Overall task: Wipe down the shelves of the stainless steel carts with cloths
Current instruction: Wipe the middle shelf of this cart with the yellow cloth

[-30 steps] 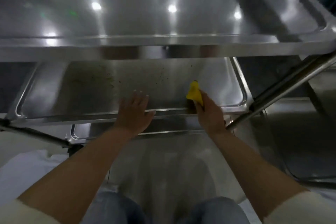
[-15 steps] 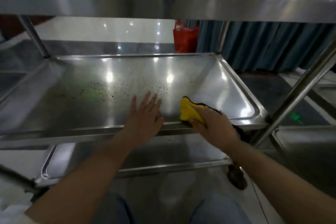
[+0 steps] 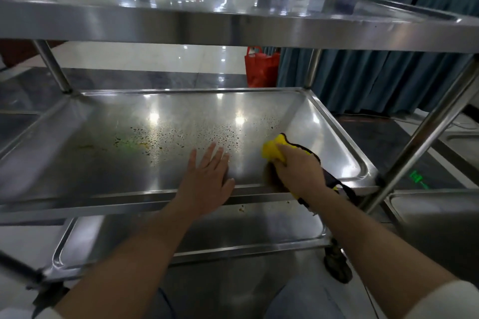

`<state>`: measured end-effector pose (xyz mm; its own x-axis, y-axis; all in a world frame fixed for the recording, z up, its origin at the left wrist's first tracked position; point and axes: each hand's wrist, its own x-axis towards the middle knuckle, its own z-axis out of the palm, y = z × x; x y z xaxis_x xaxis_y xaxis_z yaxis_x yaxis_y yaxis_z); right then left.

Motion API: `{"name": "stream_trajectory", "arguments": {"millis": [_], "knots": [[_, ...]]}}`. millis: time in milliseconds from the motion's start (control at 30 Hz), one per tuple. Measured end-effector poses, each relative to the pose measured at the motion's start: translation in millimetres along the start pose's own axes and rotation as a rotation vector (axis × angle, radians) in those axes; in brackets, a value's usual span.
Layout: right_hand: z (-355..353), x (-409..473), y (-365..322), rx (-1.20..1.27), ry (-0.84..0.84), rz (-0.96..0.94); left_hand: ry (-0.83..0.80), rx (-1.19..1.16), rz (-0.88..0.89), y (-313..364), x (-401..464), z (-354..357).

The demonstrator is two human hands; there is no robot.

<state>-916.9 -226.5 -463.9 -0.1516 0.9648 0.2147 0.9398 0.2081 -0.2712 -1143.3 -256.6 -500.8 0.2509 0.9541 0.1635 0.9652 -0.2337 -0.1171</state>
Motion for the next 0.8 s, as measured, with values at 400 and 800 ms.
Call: {"name": "stream_trajectory", "arguments": {"millis": [400,800], "knots": [[-5,-15,55,-0.016,-0.341,-0.179,-0.001,0.001,-0.009,-8,1,4],[13,21,16,0.017,-0.219,0.138,-0.023,-0.018,-0.036,-5,0,-1]]}}
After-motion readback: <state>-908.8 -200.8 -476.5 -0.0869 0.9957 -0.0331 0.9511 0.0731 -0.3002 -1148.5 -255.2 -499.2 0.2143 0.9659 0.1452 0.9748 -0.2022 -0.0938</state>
